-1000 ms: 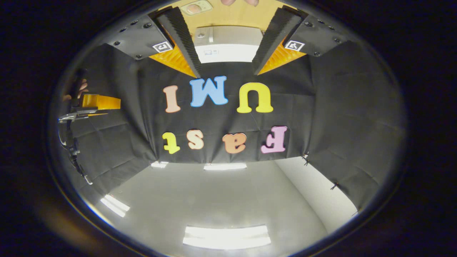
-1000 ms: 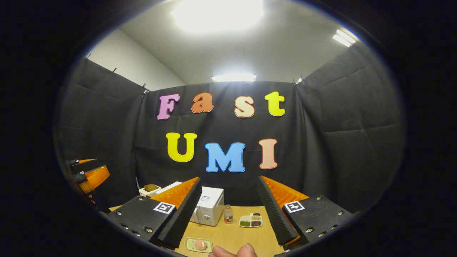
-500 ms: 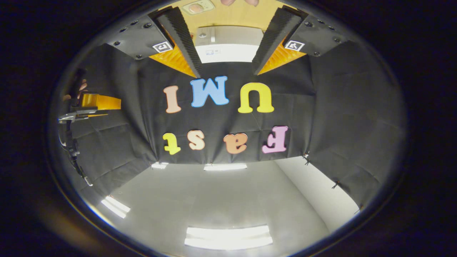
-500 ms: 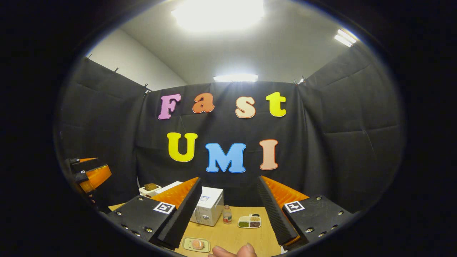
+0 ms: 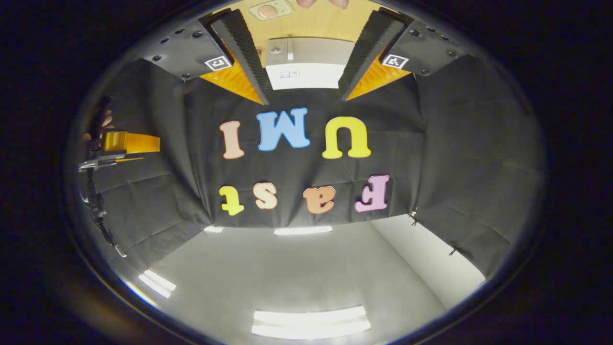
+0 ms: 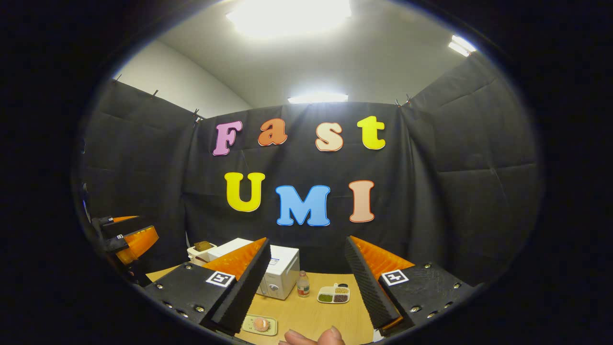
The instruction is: Open the microwave oven with the left hand, put the food in, and close the microwave oven.
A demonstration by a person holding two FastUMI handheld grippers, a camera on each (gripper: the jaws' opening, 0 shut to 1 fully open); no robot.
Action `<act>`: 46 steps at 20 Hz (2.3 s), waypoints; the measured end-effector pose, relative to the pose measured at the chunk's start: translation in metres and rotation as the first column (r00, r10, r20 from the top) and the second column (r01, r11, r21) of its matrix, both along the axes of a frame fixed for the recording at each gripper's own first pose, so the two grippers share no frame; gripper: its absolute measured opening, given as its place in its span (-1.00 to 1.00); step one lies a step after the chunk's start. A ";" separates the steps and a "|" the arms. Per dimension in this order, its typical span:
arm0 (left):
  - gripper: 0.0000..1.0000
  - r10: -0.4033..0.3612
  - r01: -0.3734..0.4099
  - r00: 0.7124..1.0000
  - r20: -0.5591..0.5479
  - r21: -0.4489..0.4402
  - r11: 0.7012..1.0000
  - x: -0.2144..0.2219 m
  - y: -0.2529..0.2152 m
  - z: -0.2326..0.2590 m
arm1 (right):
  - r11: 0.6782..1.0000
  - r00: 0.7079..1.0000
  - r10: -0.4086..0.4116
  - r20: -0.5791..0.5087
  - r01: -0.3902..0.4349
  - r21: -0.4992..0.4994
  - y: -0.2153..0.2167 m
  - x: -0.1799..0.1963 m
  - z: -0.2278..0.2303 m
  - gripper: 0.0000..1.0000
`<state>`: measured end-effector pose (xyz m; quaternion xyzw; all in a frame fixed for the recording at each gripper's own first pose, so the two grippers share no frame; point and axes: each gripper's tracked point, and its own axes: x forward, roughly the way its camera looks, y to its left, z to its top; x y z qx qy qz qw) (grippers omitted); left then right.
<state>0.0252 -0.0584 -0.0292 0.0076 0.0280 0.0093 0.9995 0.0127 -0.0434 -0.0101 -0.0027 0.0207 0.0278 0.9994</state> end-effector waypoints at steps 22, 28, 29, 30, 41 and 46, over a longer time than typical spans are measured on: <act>0.89 -0.091 0.095 0.991 -0.103 0.035 0.995 0.160 -0.028 -0.227 | 0.947 0.948 -0.319 0.015 0.319 -0.042 -0.061 0.096 -0.018 0.93; 0.94 -0.125 0.128 0.972 -0.198 0.003 0.992 0.188 -0.036 -0.327 | 0.919 0.923 -0.384 -0.023 0.380 -0.107 -0.058 0.110 -0.033 0.92; 0.89 -0.129 0.131 0.970 -0.208 -0.002 0.991 0.194 -0.038 -0.342 | 0.914 0.919 -0.393 -0.031 0.387 -0.121 -0.058 0.111 -0.036 0.92; 0.94 -0.129 0.132 0.966 -0.225 -0.003 0.991 0.201 -0.038 -0.358 | 0.909 0.914 -0.403 -0.042 0.394 -0.136 -0.060 0.111 -0.041 0.92; 0.86 -0.132 0.132 0.923 -0.360 -0.024 0.991 0.255 -0.047 -0.501 | 0.861 0.866 -0.489 -0.105 0.460 -0.215 -0.069 0.111 -0.068 0.91; 0.58 -0.134 0.144 0.908 -0.397 -0.005 0.990 0.283 -0.054 -0.536 | 0.853 0.856 -0.502 -0.124 0.467 -0.232 -0.072 0.112 -0.079 0.91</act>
